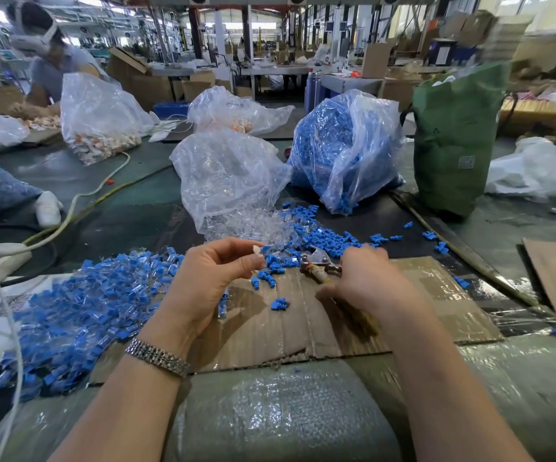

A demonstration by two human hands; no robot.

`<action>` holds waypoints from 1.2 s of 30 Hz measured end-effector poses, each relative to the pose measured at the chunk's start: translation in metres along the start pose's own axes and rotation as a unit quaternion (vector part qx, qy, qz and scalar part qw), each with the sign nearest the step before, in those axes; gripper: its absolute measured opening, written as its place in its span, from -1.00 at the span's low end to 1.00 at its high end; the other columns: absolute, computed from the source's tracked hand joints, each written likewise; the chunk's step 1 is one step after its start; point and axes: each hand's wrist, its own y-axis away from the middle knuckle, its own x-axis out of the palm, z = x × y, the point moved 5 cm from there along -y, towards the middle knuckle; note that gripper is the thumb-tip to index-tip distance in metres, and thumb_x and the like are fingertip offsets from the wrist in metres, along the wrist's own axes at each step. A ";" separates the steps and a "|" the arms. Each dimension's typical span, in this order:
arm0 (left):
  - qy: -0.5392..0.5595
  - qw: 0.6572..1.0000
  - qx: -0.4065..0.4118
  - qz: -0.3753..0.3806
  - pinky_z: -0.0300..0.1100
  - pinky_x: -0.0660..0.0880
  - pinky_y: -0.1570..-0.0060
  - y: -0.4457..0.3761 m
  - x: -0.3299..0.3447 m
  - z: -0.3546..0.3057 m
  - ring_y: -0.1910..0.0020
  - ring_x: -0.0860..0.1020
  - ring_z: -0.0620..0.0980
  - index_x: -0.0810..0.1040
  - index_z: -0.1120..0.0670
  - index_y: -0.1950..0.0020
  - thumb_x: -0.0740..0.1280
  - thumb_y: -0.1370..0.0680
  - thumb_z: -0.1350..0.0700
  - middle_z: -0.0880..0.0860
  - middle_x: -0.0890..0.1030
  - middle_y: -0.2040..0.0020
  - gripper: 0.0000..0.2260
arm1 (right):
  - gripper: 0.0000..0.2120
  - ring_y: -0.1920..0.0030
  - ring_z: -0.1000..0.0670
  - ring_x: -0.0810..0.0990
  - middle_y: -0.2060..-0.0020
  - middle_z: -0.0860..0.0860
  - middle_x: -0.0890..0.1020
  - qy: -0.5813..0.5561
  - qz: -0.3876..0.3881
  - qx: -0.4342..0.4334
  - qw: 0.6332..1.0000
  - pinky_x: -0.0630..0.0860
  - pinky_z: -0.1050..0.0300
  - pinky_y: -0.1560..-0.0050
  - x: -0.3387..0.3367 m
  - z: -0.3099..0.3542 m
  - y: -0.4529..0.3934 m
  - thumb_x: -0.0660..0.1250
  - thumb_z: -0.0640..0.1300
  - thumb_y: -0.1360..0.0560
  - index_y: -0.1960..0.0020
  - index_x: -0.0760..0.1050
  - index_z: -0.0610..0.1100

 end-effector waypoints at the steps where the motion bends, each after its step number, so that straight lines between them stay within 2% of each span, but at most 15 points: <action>1: 0.001 1.000 -0.001 -0.002 -0.29 0.59 0.08 0.000 -0.001 0.000 0.12 0.69 -0.06 0.76 -0.01 0.02 0.54 -0.34 0.07 0.11 0.75 0.10 -0.78 | -0.51 -0.20 -0.19 0.45 -0.15 -0.14 0.53 0.014 0.009 0.000 1.000 0.45 -0.07 -0.17 0.000 0.000 0.001 0.48 0.27 -0.41 0.12 0.36 -0.10; 3: 0.011 1.000 -0.003 -0.003 -0.24 0.61 0.06 -0.001 -0.002 0.002 0.11 0.69 -0.03 0.76 -0.01 0.02 0.55 -0.31 0.02 0.12 0.74 0.10 -0.74 | -0.54 -0.03 -0.16 0.47 -0.01 -0.12 0.56 0.033 0.002 -0.010 0.999 0.44 -0.02 -0.04 -0.002 0.003 0.001 0.46 0.18 -0.45 0.25 0.29 -0.11; 5: 0.027 1.000 -0.011 0.000 -0.20 0.62 0.05 -0.001 -0.004 0.004 0.10 0.69 0.00 0.76 0.00 0.00 0.57 -0.28 -0.03 0.15 0.74 0.08 -0.68 | -0.65 0.08 -0.12 0.48 0.13 -0.06 0.53 0.035 -0.004 -0.024 0.999 0.39 0.04 0.11 -0.004 0.008 0.001 0.39 0.09 -0.48 0.27 0.32 -0.06; 7: 0.056 0.998 -0.019 -0.002 -0.20 0.62 0.06 -0.002 -0.006 0.006 0.09 0.69 0.02 0.75 0.04 -0.02 0.59 -0.28 -0.02 0.17 0.73 0.07 -0.65 | -0.72 0.23 -0.07 0.51 0.26 -0.03 0.53 -0.006 -0.001 -0.033 0.999 0.34 0.10 0.30 -0.006 0.011 0.002 0.35 0.05 -0.51 0.27 0.38 -0.07; 9: 0.091 0.995 -0.022 -0.015 -0.26 0.61 0.10 -0.005 -0.010 0.009 0.06 0.69 0.04 0.75 0.08 -0.03 0.59 -0.30 0.04 0.16 0.73 0.05 -0.67 | -0.74 0.34 -0.05 0.51 0.35 -0.03 0.52 -0.083 0.016 -0.045 0.995 0.34 0.12 0.37 -0.009 0.012 0.004 0.34 -0.01 -0.53 0.26 0.43 -0.11; 11: 0.121 0.992 -0.028 -0.023 -0.29 0.60 0.12 -0.007 -0.012 0.011 0.04 0.69 0.03 0.75 0.10 -0.04 0.60 -0.29 0.06 0.16 0.73 0.00 -0.66 | -0.77 0.34 -0.09 0.59 0.34 -0.06 0.55 -0.184 0.063 -0.062 0.979 0.49 0.09 0.32 -0.010 0.016 0.008 0.32 -0.07 -0.57 0.21 0.47 -0.16; 13: 0.142 0.989 -0.035 -0.021 -0.28 0.61 0.12 -0.007 -0.013 0.012 0.03 0.69 0.02 0.74 0.10 -0.06 0.60 -0.31 0.08 0.18 0.72 -0.06 -0.67 | -0.76 0.24 -0.13 0.68 0.26 -0.11 0.58 -0.278 0.141 -0.092 0.946 0.67 -0.10 0.11 -0.009 0.027 0.014 0.30 -0.09 -0.62 0.06 0.55 -0.28; 14: 0.148 0.988 -0.038 -0.020 -0.28 0.61 0.12 -0.007 -0.013 0.012 0.02 0.70 0.01 0.74 0.10 -0.06 0.60 -0.32 0.10 0.18 0.72 -0.07 -0.68 | -0.74 0.21 -0.12 0.69 0.22 -0.12 0.58 -0.312 0.177 -0.106 0.927 0.67 -0.16 0.01 -0.008 0.034 0.018 0.28 -0.11 -0.64 -0.03 0.55 -0.33; 16: 0.154 0.987 -0.039 -0.023 -0.28 0.61 0.10 -0.007 -0.014 0.011 0.03 0.69 -0.01 0.75 0.09 -0.05 0.59 -0.31 0.10 0.14 0.73 -0.05 -0.68 | -0.72 0.17 -0.08 0.67 0.16 -0.14 0.61 -0.348 0.218 -0.131 0.902 0.66 -0.13 -0.04 -0.009 0.045 0.023 0.26 -0.15 -0.66 -0.13 0.51 -0.40; 20: 0.145 0.988 -0.032 -0.034 -0.32 0.59 0.13 -0.006 -0.014 0.008 0.12 0.67 -0.11 0.77 0.05 0.02 0.54 -0.34 0.14 0.06 0.74 0.02 -0.77 | -0.80 0.14 -0.04 0.70 0.15 -0.12 0.69 -0.358 0.239 -0.165 0.887 0.65 -0.12 -0.08 -0.010 0.057 0.029 0.25 -0.14 -0.67 -0.06 0.50 -0.30; 23: 0.136 0.989 -0.025 -0.046 -0.32 0.59 0.11 -0.005 -0.015 0.006 0.09 0.68 -0.11 0.77 0.01 0.05 0.53 -0.33 0.15 0.04 0.75 0.05 -0.79 | -0.80 0.10 -0.05 0.72 0.15 -0.09 0.72 -0.355 0.247 -0.175 0.885 0.63 -0.17 -0.14 -0.009 0.058 0.031 0.24 -0.12 -0.67 -0.06 0.50 -0.27; 29: 0.074 0.996 -0.008 -0.049 -0.30 0.58 0.08 -0.005 -0.013 0.004 0.07 0.66 -0.11 0.76 0.02 0.04 0.54 -0.33 0.09 0.06 0.74 0.03 -0.78 | -0.81 0.04 -0.09 0.73 0.11 -0.11 0.73 -0.354 0.251 -0.187 0.881 0.64 -0.16 -0.14 -0.009 0.057 0.031 0.23 -0.11 -0.67 -0.05 0.49 -0.25; 31: 0.046 0.998 0.005 -0.051 -0.32 0.58 0.07 -0.004 -0.011 0.003 0.06 0.68 -0.12 0.76 0.01 0.05 0.53 -0.34 0.08 0.05 0.75 0.04 -0.81 | -0.79 0.12 -0.07 0.73 0.15 -0.12 0.72 -0.353 0.248 -0.188 0.882 0.65 -0.15 -0.10 -0.007 0.058 0.030 0.23 -0.09 -0.68 -0.06 0.49 -0.26; 34: 0.025 0.998 0.021 -0.056 -0.37 0.56 0.07 -0.003 -0.008 0.000 0.07 0.68 -0.16 0.75 0.01 0.06 0.52 -0.36 0.10 0.02 0.75 0.07 -0.83 | -0.70 0.32 -0.04 0.67 0.35 -0.05 0.65 -0.360 0.226 -0.187 0.886 0.67 -0.03 0.15 -0.003 0.060 0.030 0.22 -0.01 -0.68 0.01 0.50 -0.25; 36: 0.019 0.998 0.026 -0.060 -0.37 0.56 0.05 -0.002 -0.007 -0.001 0.06 0.69 -0.16 0.74 0.03 0.03 0.51 -0.37 0.11 0.02 0.75 0.06 -0.81 | -0.64 0.37 -0.06 0.63 0.41 -0.04 0.60 -0.354 0.200 -0.187 0.894 0.64 -0.07 0.19 0.000 0.061 0.029 0.21 0.05 -0.68 0.08 0.52 -0.23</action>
